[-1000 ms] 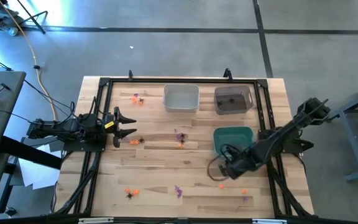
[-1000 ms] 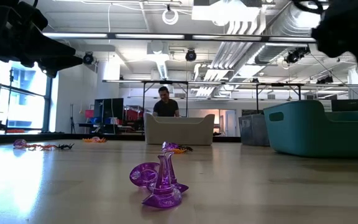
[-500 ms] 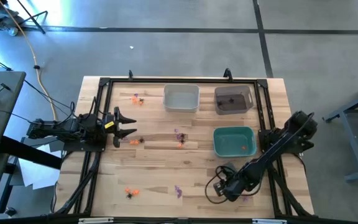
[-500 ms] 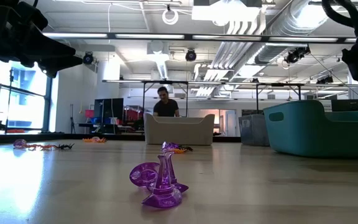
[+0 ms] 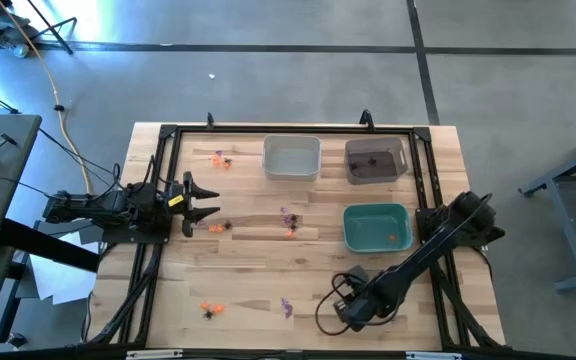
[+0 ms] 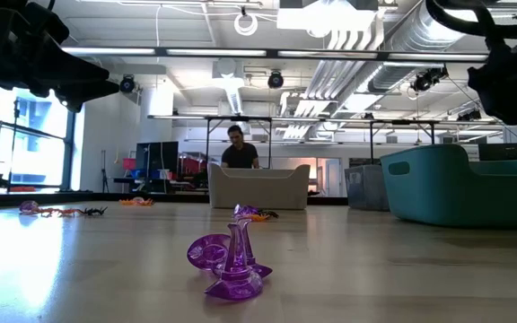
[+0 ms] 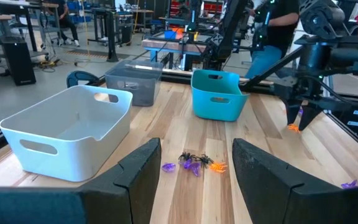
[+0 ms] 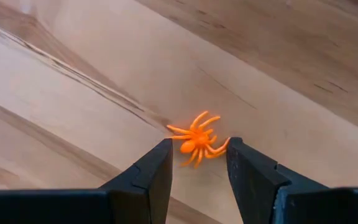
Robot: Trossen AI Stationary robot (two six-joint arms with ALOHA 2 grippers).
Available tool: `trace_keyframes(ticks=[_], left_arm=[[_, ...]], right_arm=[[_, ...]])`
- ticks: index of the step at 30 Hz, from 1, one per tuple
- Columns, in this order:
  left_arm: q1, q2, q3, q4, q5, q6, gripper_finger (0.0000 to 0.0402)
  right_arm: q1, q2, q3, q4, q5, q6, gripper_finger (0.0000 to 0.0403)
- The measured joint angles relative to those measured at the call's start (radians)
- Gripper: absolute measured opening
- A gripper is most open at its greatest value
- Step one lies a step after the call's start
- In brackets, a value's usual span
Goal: Sort Halloween decoration
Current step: Put the orange spider toy into the green bin
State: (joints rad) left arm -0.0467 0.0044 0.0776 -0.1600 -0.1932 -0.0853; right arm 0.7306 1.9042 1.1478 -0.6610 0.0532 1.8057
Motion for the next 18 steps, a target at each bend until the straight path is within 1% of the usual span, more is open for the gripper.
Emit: trace_keyframes(ticks=[3,5,8,14,16,18], left_arm=[[0.000,0.000,0.000,0.000,0.000,0.000,0.0186],[0.000,0.000,0.000,0.000,0.000,0.000,0.0186],[0.000,0.000,0.000,0.000,0.000,0.000,0.0186],[0.000,0.000,0.000,0.000,0.000,0.000,0.0186],[0.000,0.000,0.000,0.000,0.000,0.000,0.0186],[0.000,0.000,0.000,0.000,0.000,0.000,0.0186]], right_arm=[[-0.004,0.008,0.014,-0.022,-0.001,0.000,0.0143],[-0.007,0.008,0.022,-0.039,-0.002,0.000,0.0134],[-0.009,0.010,0.028,-0.056,-0.005,0.000,0.0104],[-0.009,0.013,0.047,-0.105,-0.006,-0.001,0.0019],[-0.010,0.015,0.058,-0.130,-0.006,-0.012,0.0005],[-0.010,0.018,0.076,-0.171,-0.007,-0.013,0.0006]])
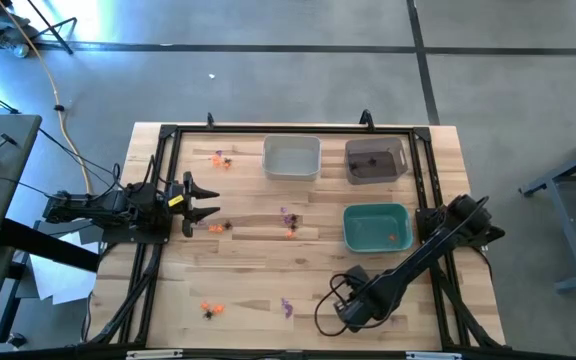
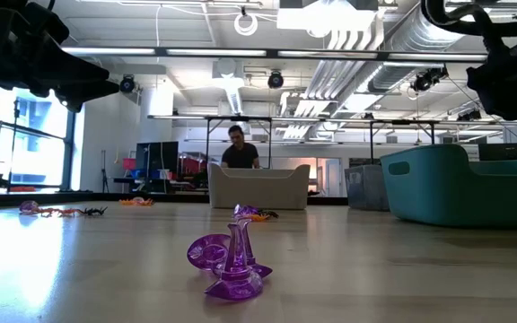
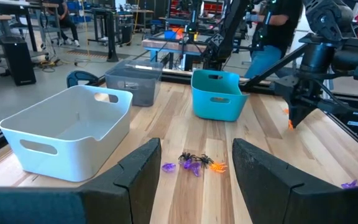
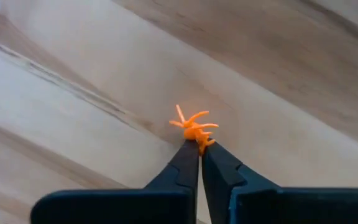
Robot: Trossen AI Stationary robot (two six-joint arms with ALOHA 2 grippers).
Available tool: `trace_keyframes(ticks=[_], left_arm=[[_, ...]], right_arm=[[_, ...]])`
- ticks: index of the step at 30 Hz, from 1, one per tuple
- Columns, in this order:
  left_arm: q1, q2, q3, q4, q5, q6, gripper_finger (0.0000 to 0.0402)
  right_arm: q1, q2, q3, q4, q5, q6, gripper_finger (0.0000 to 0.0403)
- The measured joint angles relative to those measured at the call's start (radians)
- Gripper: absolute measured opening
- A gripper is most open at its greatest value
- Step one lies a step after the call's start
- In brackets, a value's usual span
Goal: Sort Halloween decoration
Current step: Put the orange spider toy into the green bin
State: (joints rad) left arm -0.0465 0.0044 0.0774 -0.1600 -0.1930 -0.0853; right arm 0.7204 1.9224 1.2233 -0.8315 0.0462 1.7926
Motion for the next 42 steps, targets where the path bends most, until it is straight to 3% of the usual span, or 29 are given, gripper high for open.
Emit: trace_keyframes(ticks=[8,17,21,30,42], left_arm=[[0.000,0.000,0.000,0.000,0.000,0.000,0.0186],[0.000,0.000,0.000,0.000,0.000,0.000,0.0186],[0.000,0.000,0.000,0.000,0.000,0.000,0.0186],[0.000,0.000,0.000,-0.001,0.000,0.000,0.0186],[0.000,0.000,0.000,-0.001,0.000,0.000,0.0186]], right_arm=[[0.000,0.000,0.171,-0.320,0.024,-0.021,0.0003],[-0.002,-0.003,0.462,-0.740,0.033,-0.029,0.0003],[-0.013,-0.055,0.514,-0.742,0.049,-0.040,0.0003],[-0.119,-0.255,0.408,-0.740,0.098,-0.098,0.0003],[-0.379,-0.445,0.200,-0.715,0.083,-0.364,0.0003]])
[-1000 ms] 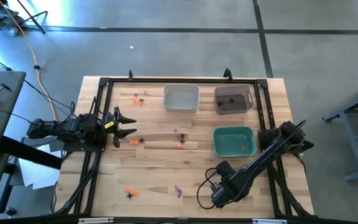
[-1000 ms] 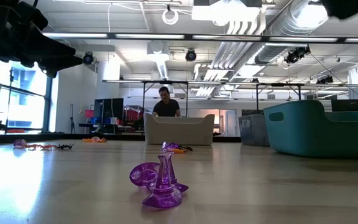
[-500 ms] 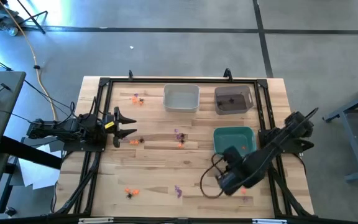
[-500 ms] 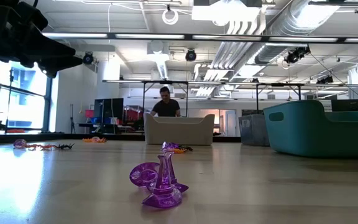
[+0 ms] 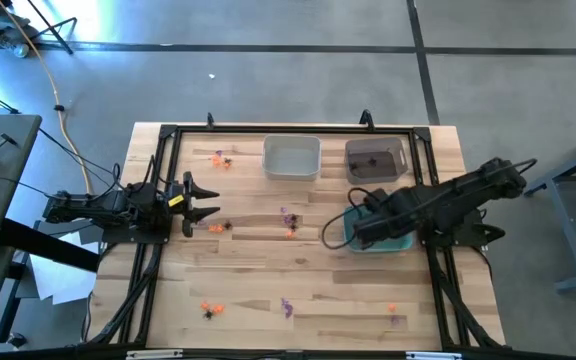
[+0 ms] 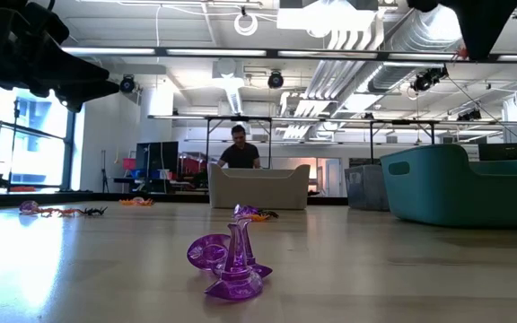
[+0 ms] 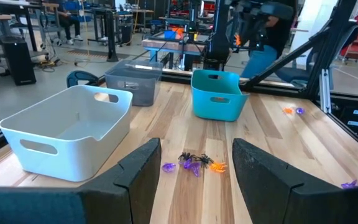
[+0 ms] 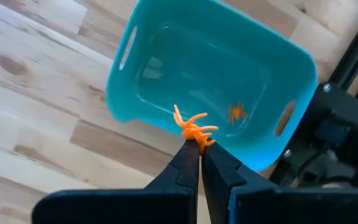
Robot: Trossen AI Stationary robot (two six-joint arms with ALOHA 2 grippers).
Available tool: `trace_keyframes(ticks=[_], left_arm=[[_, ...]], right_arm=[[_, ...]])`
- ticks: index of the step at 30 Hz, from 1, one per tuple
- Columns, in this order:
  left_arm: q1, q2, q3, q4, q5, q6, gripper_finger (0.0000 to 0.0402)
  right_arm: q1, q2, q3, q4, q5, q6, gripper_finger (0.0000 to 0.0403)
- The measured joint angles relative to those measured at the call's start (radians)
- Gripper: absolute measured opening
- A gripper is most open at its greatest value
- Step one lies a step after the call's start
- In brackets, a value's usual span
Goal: Sort Halloween decoration
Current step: Put the orange spider toy into the green bin
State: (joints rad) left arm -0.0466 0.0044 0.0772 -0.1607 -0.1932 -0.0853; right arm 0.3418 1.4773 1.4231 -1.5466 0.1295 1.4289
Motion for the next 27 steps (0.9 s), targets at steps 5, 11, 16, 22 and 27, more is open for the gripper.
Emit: trace_keyframes(ticks=[5,11,16,22,27], left_arm=[[0.000,0.000,0.000,0.000,0.000,0.000,0.0186],[0.000,0.000,0.000,0.000,0.000,0.000,0.0186],[0.000,0.000,0.000,0.000,0.000,0.000,0.0186],[0.000,0.000,0.000,0.000,0.000,0.000,0.0186],[0.000,0.000,0.000,0.000,0.000,0.000,0.0186]], right_arm=[[-0.040,-0.002,-0.031,0.008,0.014,-0.064,0.0003],[-0.064,-0.002,-0.089,0.023,0.034,-0.145,0.0026],[-0.068,-0.001,-0.121,0.048,0.025,-0.172,0.0088],[-0.068,-0.001,-0.132,0.079,0.017,-0.180,0.0162],[-0.068,-0.001,-0.131,0.082,0.017,-0.180,0.0188]])
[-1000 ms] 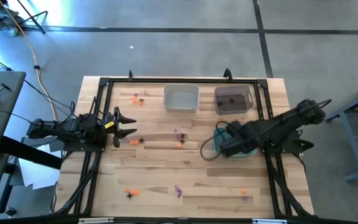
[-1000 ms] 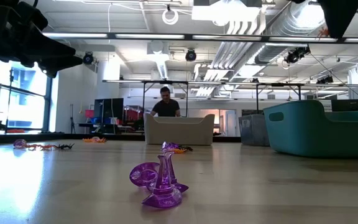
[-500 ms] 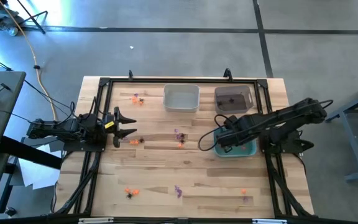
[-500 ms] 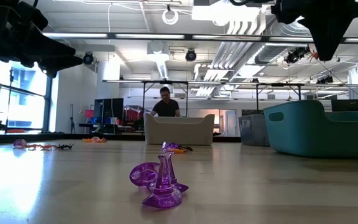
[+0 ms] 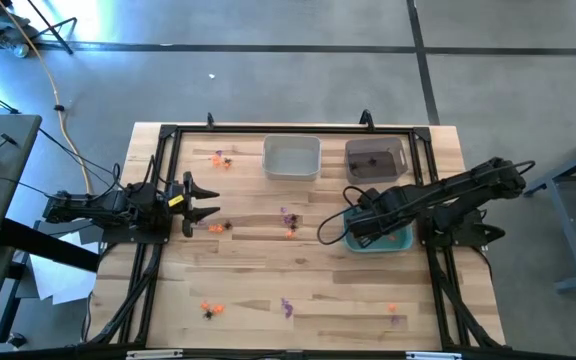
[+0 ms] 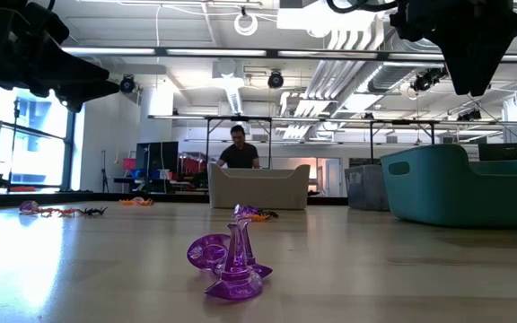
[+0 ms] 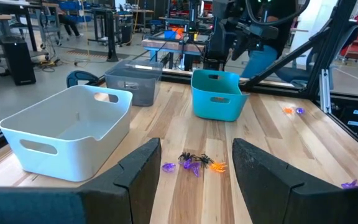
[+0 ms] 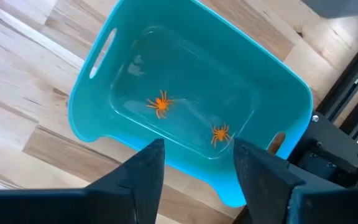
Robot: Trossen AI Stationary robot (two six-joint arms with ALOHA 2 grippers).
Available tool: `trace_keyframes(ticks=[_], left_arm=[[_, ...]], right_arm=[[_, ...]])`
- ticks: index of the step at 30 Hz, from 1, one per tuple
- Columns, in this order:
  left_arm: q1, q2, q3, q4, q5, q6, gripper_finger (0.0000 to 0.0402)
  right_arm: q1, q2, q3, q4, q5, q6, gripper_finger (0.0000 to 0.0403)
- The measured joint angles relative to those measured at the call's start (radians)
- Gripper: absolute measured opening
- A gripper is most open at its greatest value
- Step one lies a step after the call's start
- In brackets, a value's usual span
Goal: Sort Halloween decoration
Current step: Put the orange spider toy into the green bin
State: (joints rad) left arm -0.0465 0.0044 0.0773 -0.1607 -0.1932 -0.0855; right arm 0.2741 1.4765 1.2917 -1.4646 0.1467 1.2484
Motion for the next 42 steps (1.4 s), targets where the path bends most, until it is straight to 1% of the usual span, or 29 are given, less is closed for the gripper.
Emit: trace_keyframes(ticks=[4,7,13,19,28,33,37,42], left_arm=[[0.000,0.000,0.000,0.000,0.000,0.000,0.0186],[0.000,0.000,0.000,0.000,0.000,0.000,0.0186],[0.000,0.000,0.000,0.000,0.000,0.000,0.0186],[0.000,0.000,0.000,0.000,0.000,0.000,0.0186],[0.000,0.000,0.000,0.000,0.000,0.000,0.0186],[0.000,0.000,0.000,0.000,0.000,0.000,0.0186],[0.000,0.000,0.000,0.000,0.000,0.000,0.0186],[0.000,0.000,0.000,0.000,0.000,0.000,0.0186]], right_arm=[[0.001,-0.004,0.003,-0.002,-0.002,0.008,0.0188],[0.006,-0.035,0.020,-0.004,-0.017,0.016,0.0184],[0.064,-0.085,0.049,0.007,-0.033,0.136,0.0175],[0.203,-0.070,0.050,0.052,-0.103,0.357,0.0169],[0.467,-0.039,0.050,0.180,-0.122,0.754,0.0165],[0.592,0.001,0.050,0.249,-0.126,0.941,0.0165],[0.665,0.047,0.050,0.300,-0.125,1.053,0.0165],[0.692,0.141,0.050,0.323,-0.137,1.066,0.0165]])
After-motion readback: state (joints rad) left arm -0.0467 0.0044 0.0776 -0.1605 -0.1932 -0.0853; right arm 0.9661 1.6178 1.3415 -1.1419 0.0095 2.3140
